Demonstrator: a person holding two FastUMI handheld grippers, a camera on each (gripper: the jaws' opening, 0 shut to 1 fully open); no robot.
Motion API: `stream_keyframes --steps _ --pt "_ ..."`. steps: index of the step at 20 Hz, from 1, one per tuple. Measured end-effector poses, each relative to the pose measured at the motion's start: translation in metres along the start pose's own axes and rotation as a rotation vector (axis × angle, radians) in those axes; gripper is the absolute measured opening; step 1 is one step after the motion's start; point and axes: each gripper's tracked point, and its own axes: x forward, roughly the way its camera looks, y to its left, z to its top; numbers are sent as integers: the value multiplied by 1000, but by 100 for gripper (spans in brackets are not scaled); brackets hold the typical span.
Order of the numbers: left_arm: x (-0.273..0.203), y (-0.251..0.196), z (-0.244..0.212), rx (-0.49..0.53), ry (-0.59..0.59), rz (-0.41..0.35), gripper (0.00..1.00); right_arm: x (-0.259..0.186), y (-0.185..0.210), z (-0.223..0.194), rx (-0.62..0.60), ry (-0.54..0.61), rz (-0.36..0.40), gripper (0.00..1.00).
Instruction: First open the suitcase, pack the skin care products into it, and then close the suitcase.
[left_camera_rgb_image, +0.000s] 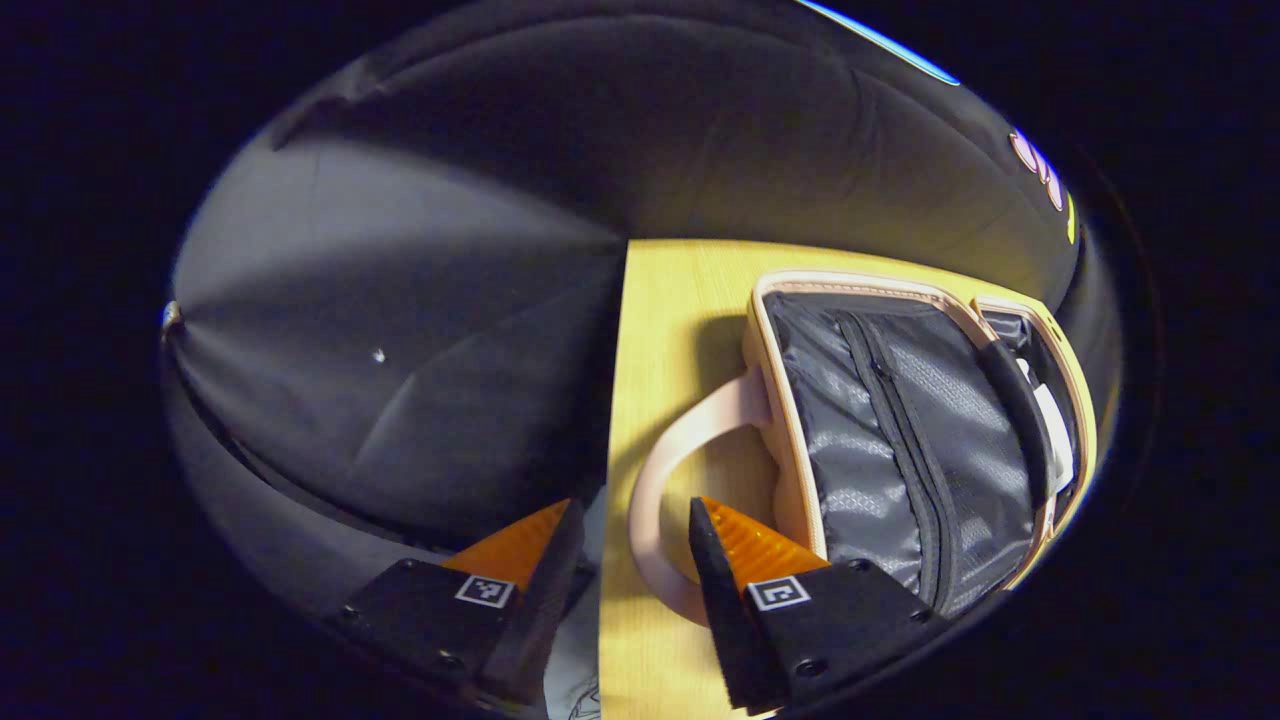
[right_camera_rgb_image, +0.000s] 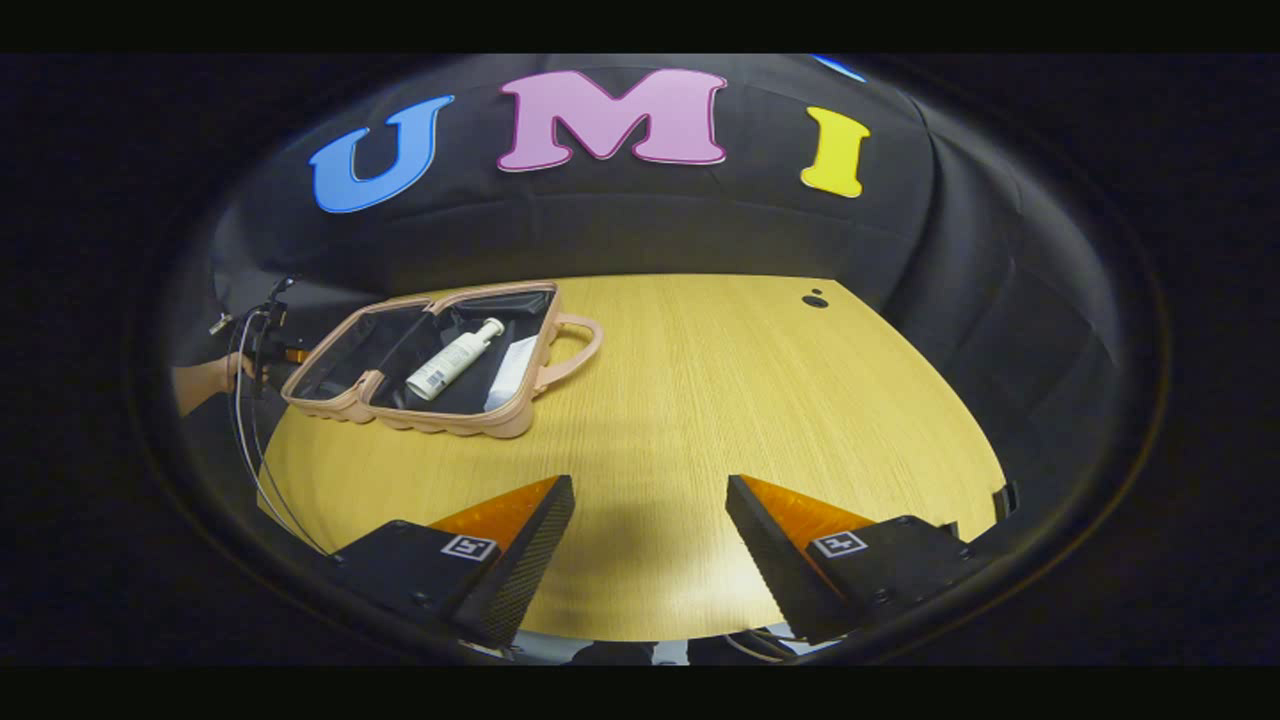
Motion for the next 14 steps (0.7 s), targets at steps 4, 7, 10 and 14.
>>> stream_keyframes --steps 4,7,10,14 --pt "5 -1 -6 21 15 14 32 3 8 -3 10 5 14 98" --pt "2 1 3 13 -35 42 28 2 7 -1 -4 -11 13 98" --pt "-14 -1 15 4 -80 90 16 5 3 0 10 -13 13 97" --pt "-48 -3 39 34 -152 125 13 7 -3 6 17 -39 15 97"
